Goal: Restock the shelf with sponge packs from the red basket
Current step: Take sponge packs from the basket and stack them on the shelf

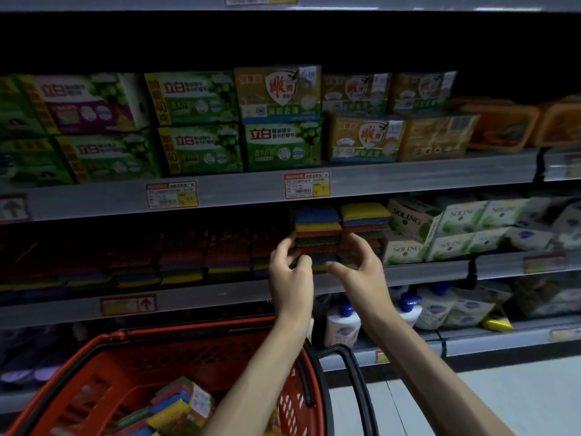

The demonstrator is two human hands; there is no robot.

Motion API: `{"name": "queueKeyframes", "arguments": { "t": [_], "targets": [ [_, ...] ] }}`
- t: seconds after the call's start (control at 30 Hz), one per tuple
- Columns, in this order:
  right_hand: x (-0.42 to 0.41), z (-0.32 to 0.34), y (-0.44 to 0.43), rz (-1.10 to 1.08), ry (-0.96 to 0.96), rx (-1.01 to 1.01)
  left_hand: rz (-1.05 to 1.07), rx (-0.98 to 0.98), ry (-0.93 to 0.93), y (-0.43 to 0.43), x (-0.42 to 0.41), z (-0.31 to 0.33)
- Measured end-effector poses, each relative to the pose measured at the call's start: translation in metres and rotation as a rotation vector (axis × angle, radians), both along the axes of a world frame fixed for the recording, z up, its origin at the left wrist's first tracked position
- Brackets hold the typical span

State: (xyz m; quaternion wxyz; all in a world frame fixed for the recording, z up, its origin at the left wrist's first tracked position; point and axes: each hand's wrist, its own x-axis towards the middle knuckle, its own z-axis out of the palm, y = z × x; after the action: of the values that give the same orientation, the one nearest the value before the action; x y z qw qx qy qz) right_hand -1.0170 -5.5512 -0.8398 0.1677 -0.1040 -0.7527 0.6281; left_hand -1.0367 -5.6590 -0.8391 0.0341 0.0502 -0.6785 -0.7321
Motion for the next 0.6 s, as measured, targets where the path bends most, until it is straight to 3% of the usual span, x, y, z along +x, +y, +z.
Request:
{"name": "queueKeyframes", "arguments": {
  "t": [0.2, 0.4, 0.6],
  "targets": [
    [-0.001, -0.004, 0.005, -0.044, 0.003, -0.002, 0.007, -0.007, -0.003, 0.0, -0.001, -0.001],
    [-0.007, -0.008, 0.033, -0.379, -0.017, -0.083, 0.064, -0.023, 0.01, -0.005, -0.003, -0.012],
    [-0.016, -0.007, 0.043, -0.347, -0.091, -0.071, 0.065, -0.099, -0.007, 0.0, -0.01, -0.019]
  ]
}}
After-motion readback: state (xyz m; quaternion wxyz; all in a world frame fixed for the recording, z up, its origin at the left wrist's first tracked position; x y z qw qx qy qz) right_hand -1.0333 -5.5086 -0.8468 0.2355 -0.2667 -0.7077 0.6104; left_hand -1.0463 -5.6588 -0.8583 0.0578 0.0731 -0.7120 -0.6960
